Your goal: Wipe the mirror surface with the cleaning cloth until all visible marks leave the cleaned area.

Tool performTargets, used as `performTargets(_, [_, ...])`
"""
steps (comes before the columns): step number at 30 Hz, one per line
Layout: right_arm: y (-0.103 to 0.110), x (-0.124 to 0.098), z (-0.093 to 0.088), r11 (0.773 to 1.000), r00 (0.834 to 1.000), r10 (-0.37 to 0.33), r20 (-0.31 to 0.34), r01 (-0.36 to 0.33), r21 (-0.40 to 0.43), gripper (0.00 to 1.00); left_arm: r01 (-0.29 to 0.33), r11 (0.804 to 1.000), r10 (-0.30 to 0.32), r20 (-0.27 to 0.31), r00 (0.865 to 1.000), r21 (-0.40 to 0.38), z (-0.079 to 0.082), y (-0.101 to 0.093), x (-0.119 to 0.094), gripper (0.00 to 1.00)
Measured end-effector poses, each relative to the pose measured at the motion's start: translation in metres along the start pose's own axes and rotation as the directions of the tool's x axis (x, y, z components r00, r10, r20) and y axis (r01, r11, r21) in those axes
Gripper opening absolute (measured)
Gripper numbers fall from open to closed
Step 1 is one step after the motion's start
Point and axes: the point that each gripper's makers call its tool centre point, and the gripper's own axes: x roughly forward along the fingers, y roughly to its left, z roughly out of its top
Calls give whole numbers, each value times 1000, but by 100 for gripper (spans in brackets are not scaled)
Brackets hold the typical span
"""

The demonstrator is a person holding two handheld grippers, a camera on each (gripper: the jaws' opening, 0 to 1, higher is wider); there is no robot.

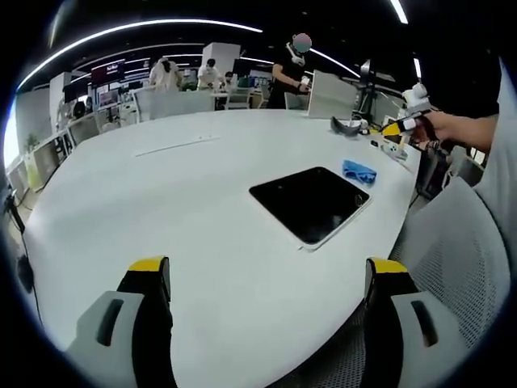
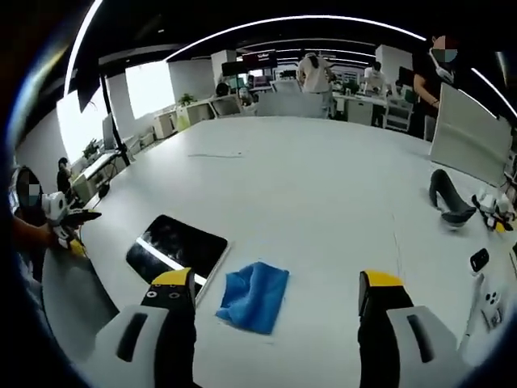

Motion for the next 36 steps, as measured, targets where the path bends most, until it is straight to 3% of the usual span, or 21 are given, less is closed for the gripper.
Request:
performTargets(2, [5,8,-2,999,998,32,-54,-32,7,83,5,1000,-5,3,1000,-9,1,-1,0,99])
performTargets(6, [9,20,-5,997,990,37,-132,-45,-60,78,2,1000,-1,11,1000,-29,1,1,-1,99])
performTargets(8, [9,24,-14,998,980,39,-197,-50,-49,79,2,1000,-2,8,1000,-25,0,1,-1,99])
performTargets(11, [6,29,-21,997,969,17,-245,-34,-66,77,6,1000,-6,-6,1000,-26,-2,0,0,99])
performTargets(20, [8,46,-24,996,967,3,-254,-25,-85,69,10,1000,-11,-16,1000,-28,-4,0,1,99])
performTargets(27, [10,61,-49,996,956,-1,-293,-24,-82,62,8,1000,-9,-24,1000,-29,-6,1,1,99])
performTargets(34, [6,75,-73,997,945,-33,-326,9,-75,42,13,1000,-14,-50,999,-23,-11,1,3,99])
performTargets(36, [6,79,-75,998,948,-34,-316,18,-53,41,14,1000,-15,-53,998,-22,-11,0,3,99])
